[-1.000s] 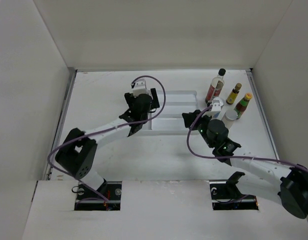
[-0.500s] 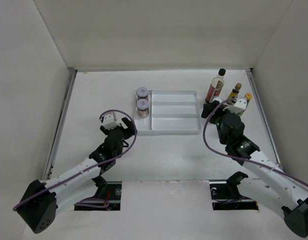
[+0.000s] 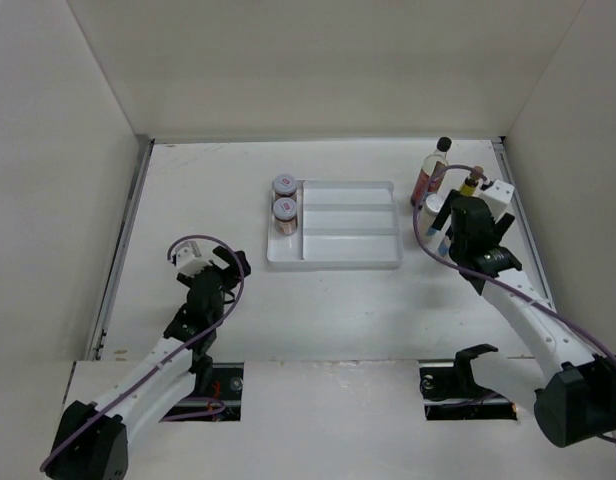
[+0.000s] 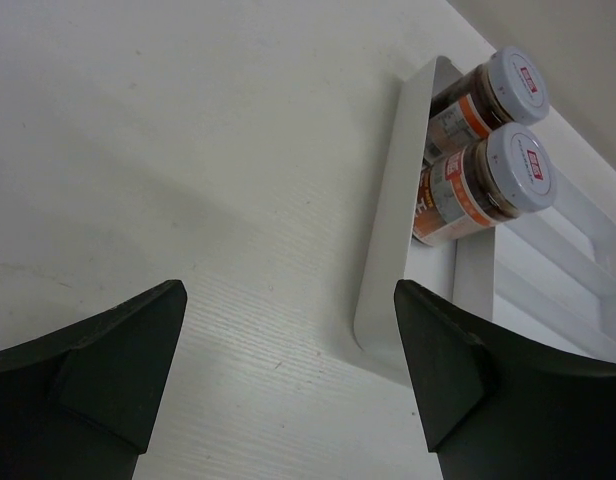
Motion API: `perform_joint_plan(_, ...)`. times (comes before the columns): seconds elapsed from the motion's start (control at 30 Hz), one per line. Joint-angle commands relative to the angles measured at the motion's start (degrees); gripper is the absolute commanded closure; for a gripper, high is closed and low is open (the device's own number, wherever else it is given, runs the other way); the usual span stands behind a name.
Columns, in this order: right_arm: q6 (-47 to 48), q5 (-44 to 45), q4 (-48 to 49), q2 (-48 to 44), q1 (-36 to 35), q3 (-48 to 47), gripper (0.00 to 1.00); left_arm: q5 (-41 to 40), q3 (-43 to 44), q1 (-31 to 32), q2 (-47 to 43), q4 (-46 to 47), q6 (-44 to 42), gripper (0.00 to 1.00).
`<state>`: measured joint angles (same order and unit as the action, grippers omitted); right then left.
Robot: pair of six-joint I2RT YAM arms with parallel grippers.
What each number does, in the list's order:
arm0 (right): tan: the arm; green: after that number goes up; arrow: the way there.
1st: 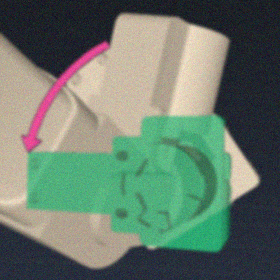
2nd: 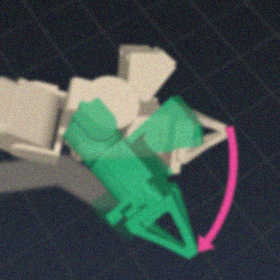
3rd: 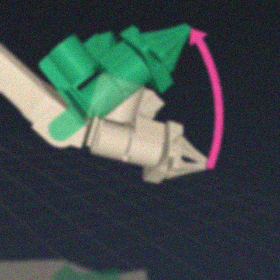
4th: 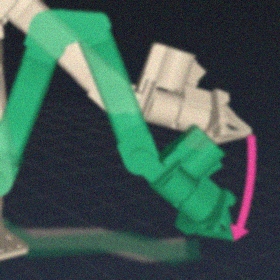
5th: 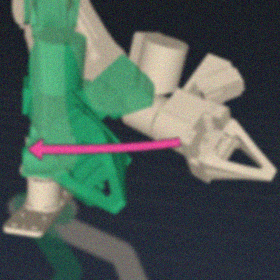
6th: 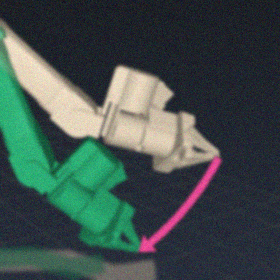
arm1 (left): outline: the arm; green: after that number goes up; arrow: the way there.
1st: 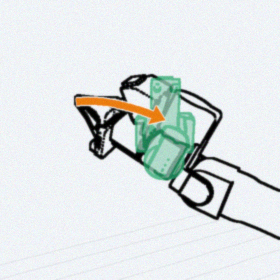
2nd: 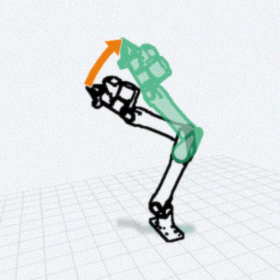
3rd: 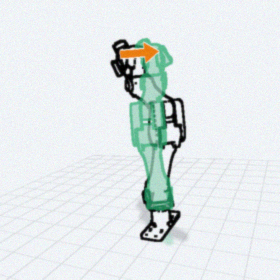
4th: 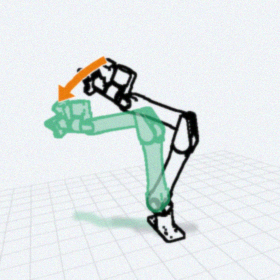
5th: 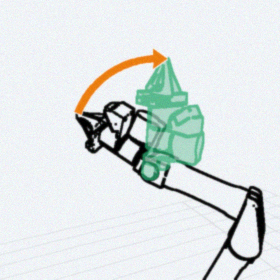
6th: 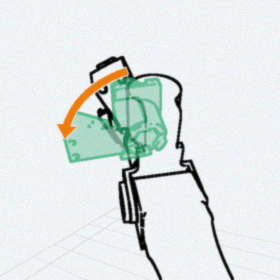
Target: Organize the condiment bottles
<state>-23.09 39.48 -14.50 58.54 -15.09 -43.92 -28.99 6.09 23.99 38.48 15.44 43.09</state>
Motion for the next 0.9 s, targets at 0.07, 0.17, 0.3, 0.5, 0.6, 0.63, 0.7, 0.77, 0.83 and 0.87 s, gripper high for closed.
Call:
perform_joint_plan(0.07, 0.1, -8.2, 1.1, 1.6, 4.5, -2.4, 0.0, 6.6, -0.2, -1.3, 1.2, 5.2, 2.1, 0.15)
perform_joint_plan(0.17, -0.5, -11.5, 2.5, 3.3, 5.6, -2.0, 0.0, 6.2, -0.3, -1.3, 1.2, 5.8, 2.3, 0.15)
perform_joint_plan(0.3, -1.3, -13.6, 4.3, 7.1, 5.9, -1.4, 0.11, 6.6, -0.5, -1.3, 2.1, 6.6, 2.3, 0.15)
perform_joint_plan(0.5, -2.3, -8.6, 5.6, 5.5, 5.3, 0.9, 0.53, 6.1, -0.7, -1.4, 4.7, 8.7, 2.3, 0.15)
perform_joint_plan(0.6, -2.0, -4.2, 3.4, -1.4, 0.7, 1.0, 0.56, 5.4, -0.8, -1.4, 4.4, 9.0, 2.3, 0.15)
perform_joint_plan(0.63, -2.0, -3.6, 2.0, -3.8, -0.8, 0.5, 0.57, 5.2, -0.7, -1.4, 4.3, 9.1, 2.3, 0.15)
perform_joint_plan(0.7, -2.3, -4.1, 0.6, -7.2, -4.9, -1.2, 0.58, 4.9, -0.7, -1.4, 3.8, 8.9, 2.3, 0.15)
perform_joint_plan(0.77, -2.8, -5.6, 1.3, -8.4, -10.9, -3.4, 0.58, 4.5, -1.3, -1.7, 2.7, 8.6, 2.3, 0.15)
perform_joint_plan(0.83, -2.6, -8.2, 5.1, -6.2, -18.6, -6.1, 0.57, 3.4, -1.8, -2.5, 2.5, 8.6, 2.9, 0.15)
perform_joint_plan(0.87, -2.1, -9.5, 8.1, -3.8, -22.3, -7.4, 0.57, 3.2, -2.0, -2.8, 2.8, 8.6, 3.2, 0.15)
